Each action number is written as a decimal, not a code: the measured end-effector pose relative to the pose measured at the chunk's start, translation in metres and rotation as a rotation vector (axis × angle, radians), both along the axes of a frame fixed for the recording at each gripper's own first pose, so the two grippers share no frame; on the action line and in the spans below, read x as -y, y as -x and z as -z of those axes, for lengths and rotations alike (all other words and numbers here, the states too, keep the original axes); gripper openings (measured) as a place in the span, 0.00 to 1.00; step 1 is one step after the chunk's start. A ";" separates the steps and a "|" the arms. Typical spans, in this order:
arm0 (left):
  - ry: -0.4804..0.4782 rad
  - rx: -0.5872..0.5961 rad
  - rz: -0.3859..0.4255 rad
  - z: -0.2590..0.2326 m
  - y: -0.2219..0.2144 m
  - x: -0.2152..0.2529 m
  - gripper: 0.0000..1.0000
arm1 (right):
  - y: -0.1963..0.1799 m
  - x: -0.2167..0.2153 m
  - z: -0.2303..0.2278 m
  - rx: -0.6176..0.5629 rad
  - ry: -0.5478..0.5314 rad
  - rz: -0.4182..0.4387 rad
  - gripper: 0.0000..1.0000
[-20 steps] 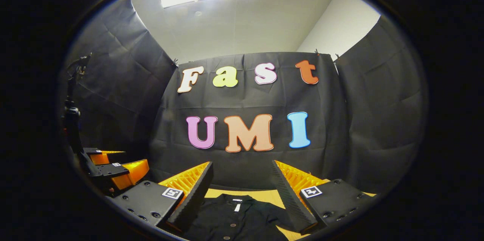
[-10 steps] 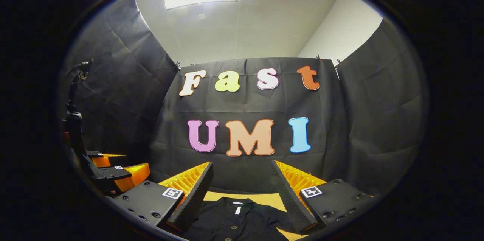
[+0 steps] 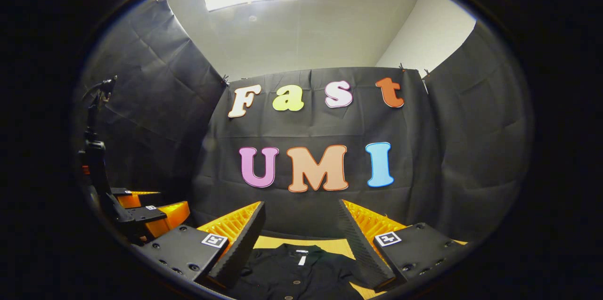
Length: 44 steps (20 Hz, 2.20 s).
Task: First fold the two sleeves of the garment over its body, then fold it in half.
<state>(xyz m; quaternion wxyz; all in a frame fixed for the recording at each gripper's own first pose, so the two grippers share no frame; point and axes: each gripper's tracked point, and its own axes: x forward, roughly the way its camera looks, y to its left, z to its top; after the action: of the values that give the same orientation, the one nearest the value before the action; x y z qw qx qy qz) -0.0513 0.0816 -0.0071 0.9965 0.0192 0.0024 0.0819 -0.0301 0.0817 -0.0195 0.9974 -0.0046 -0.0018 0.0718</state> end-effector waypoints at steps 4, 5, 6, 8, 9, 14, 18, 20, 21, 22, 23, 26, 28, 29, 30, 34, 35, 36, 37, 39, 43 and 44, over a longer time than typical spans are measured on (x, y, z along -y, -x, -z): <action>-0.002 -0.004 0.001 0.001 -0.005 0.004 0.93 | -0.001 0.002 0.005 -0.008 0.005 -0.002 0.97; -0.008 -0.002 0.003 -0.001 -0.005 0.004 0.92 | -0.003 0.003 0.006 -0.012 0.001 -0.003 0.98; -0.015 0.000 0.006 -0.003 -0.005 0.005 0.92 | -0.003 0.003 0.008 -0.016 -0.003 -0.004 0.98; -0.028 0.002 0.010 -0.005 -0.006 0.007 0.92 | -0.005 0.003 0.011 -0.024 -0.007 -0.007 0.98; -0.033 0.004 0.009 -0.005 -0.006 0.008 0.93 | -0.006 0.003 0.013 -0.029 -0.006 -0.009 0.98; -0.028 -0.008 0.002 -0.003 -0.011 0.016 0.92 | -0.012 0.008 0.022 -0.059 0.011 -0.032 0.98; -0.024 -0.004 -0.006 -0.009 -0.017 0.026 0.92 | -0.024 0.030 0.021 -0.064 0.040 -0.023 0.99; -0.026 0.005 -0.018 -0.011 -0.020 0.031 0.92 | -0.033 0.048 0.023 -0.069 0.057 -0.009 0.99; -0.021 0.008 -0.021 -0.010 -0.022 0.034 0.92 | -0.037 0.058 0.025 -0.076 0.063 -0.002 0.99; -0.016 0.008 -0.027 -0.010 -0.023 0.037 0.92 | -0.042 0.068 0.028 -0.087 0.071 0.007 0.99; -0.013 0.006 -0.032 -0.008 -0.025 0.039 0.92 | -0.046 0.079 0.032 -0.101 0.081 0.013 0.99; -0.016 0.000 -0.042 -0.007 -0.029 0.050 0.92 | -0.058 0.117 0.048 -0.144 0.131 0.047 0.99; -0.027 -0.002 -0.046 -0.008 -0.032 0.056 0.92 | -0.063 0.143 0.057 -0.164 0.161 0.072 0.97; -0.031 -0.003 -0.046 -0.007 -0.036 0.061 0.92 | -0.066 0.156 0.062 -0.175 0.172 0.086 0.98; -0.033 -0.008 -0.044 -0.006 -0.038 0.065 0.93 | -0.068 0.168 0.066 -0.186 0.181 0.099 0.98; -0.045 -0.026 -0.040 -0.003 -0.047 0.083 0.92 | -0.075 0.214 0.088 -0.238 0.217 0.137 0.99; -0.050 -0.026 -0.039 -0.003 -0.047 0.088 0.92 | -0.076 0.227 0.095 -0.253 0.232 0.147 0.98; -0.057 -0.027 -0.040 -0.004 -0.050 0.093 0.92 | -0.076 0.239 0.101 -0.270 0.249 0.154 0.97; -0.063 -0.027 -0.040 -0.004 -0.051 0.097 0.92 | -0.076 0.251 0.109 -0.288 0.265 0.160 0.98; -0.072 -0.026 -0.041 -0.005 -0.054 0.107 0.92 | -0.075 0.272 0.126 -0.331 0.292 0.167 0.98; -0.075 -0.036 -0.045 0.000 -0.061 0.126 0.93 | -0.067 0.306 0.161 -0.426 0.301 0.163 0.98; -0.076 -0.041 -0.048 0.002 -0.061 0.132 0.93 | -0.064 0.312 0.171 -0.451 0.304 0.155 0.96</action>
<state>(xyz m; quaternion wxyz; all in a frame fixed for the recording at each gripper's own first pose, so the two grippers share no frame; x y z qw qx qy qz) 0.0095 -0.0501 -0.0092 0.9925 0.0586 0.0204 0.1055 0.0341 -0.2300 -0.1909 0.9631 -0.1383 0.2310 -0.0061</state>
